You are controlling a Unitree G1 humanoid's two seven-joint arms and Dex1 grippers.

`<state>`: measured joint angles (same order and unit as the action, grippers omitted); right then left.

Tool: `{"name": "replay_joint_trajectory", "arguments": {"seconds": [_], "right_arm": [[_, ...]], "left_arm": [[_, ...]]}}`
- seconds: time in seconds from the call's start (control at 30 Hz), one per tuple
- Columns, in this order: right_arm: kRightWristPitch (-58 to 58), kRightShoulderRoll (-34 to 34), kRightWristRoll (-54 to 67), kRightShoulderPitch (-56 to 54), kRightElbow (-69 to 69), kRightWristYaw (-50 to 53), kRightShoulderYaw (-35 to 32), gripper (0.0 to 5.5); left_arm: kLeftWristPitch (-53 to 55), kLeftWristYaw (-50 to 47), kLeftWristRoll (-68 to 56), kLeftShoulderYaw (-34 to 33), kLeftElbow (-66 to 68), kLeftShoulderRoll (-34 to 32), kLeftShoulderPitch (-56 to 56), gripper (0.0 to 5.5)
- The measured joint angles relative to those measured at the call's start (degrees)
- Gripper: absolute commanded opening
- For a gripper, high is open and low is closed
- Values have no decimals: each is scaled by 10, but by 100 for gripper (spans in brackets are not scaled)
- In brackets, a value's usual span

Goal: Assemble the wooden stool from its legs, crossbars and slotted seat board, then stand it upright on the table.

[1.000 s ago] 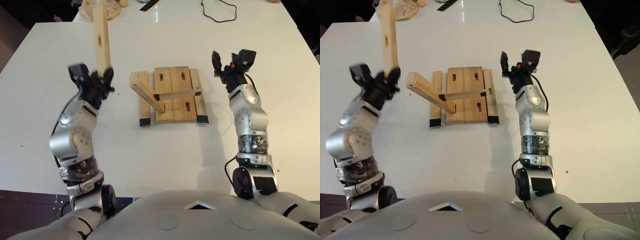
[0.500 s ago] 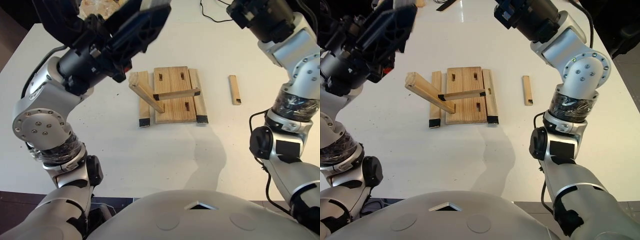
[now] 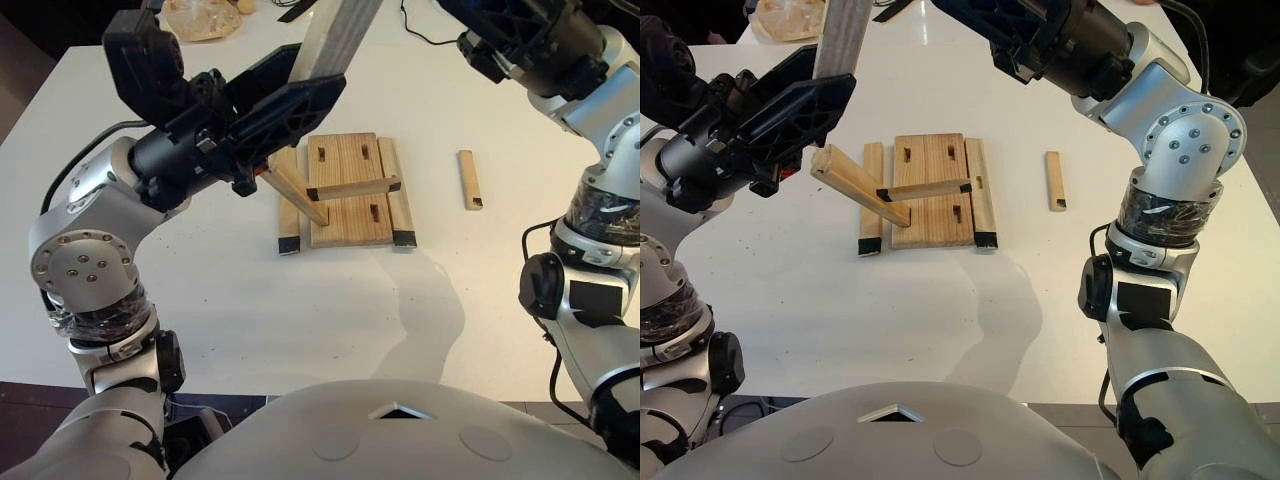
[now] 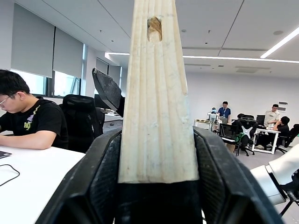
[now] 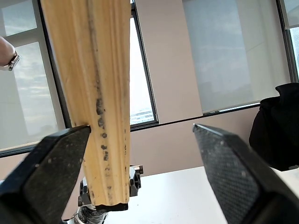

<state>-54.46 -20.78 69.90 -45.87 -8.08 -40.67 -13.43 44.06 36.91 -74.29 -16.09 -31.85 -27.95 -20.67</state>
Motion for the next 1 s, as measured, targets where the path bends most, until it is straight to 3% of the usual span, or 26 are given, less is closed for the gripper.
{"name": "replay_joint_trajectory", "arguments": {"seconds": [0.3,0.5,0.8,1.0], "right_arm": [[-16,-7,66,0,-21,56,-18,403],[13,-40,20,-3,-113,128,-15,403],[35,-49,45,26,-208,249,-29,403],[51,-90,29,78,-199,221,-35,403]], "left_arm": [[-12,28,-9,8,12,-19,0,203],[-24,17,-20,8,16,-18,0,203],[-36,-7,-36,6,18,-18,-12,203],[-46,-18,-56,-7,25,-26,-31,203]]}}
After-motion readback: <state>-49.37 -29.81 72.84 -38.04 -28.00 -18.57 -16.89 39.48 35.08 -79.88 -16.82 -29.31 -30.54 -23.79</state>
